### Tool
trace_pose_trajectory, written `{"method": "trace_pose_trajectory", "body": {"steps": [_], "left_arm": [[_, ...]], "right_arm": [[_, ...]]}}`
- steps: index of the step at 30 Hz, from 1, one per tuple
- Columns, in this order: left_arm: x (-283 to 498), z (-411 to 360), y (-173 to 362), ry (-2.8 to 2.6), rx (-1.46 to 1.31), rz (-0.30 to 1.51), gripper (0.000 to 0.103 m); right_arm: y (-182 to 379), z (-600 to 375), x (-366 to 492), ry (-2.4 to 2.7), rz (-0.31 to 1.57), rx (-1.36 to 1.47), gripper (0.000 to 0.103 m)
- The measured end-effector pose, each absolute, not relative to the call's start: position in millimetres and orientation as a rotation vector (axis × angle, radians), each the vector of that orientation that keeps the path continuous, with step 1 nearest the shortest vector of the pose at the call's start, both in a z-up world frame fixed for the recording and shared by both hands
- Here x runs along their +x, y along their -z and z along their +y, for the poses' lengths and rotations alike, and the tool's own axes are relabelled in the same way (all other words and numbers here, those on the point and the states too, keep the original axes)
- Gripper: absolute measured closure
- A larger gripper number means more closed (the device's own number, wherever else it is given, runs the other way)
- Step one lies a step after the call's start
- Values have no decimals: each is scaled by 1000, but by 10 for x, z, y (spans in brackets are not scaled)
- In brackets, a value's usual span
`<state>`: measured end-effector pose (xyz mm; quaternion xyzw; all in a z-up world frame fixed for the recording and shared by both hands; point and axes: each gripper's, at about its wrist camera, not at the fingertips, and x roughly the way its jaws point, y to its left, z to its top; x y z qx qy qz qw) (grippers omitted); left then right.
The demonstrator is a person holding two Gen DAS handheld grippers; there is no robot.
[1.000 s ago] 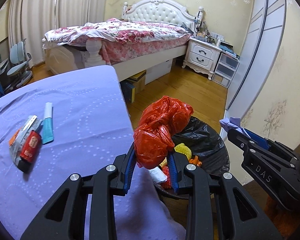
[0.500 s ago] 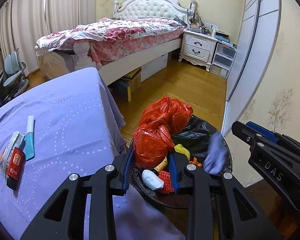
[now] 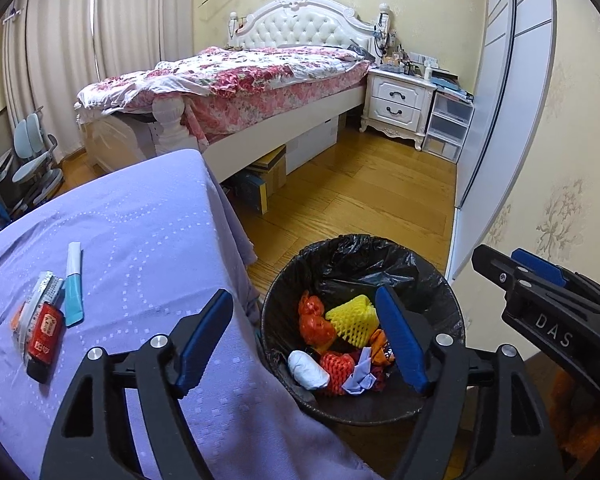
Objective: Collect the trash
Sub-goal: 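Open both tools to drop the red bag and blue cloth into the bin, then move both tools back to the table toward the red can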
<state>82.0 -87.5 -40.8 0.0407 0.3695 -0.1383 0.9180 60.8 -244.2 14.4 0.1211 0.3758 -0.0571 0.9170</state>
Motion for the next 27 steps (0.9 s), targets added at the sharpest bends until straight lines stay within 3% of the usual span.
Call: {"method": "trace_pose_trajectory", "body": {"steps": [4, 27], "left_arm": [[797, -722, 358, 257, 63, 760, 27], [484, 741, 361, -18, -28, 760, 27]], "right_arm": [[-153, -2385, 598, 105, 778, 245, 46], [-207, -1223, 613, -133, 830, 137, 45]]}}
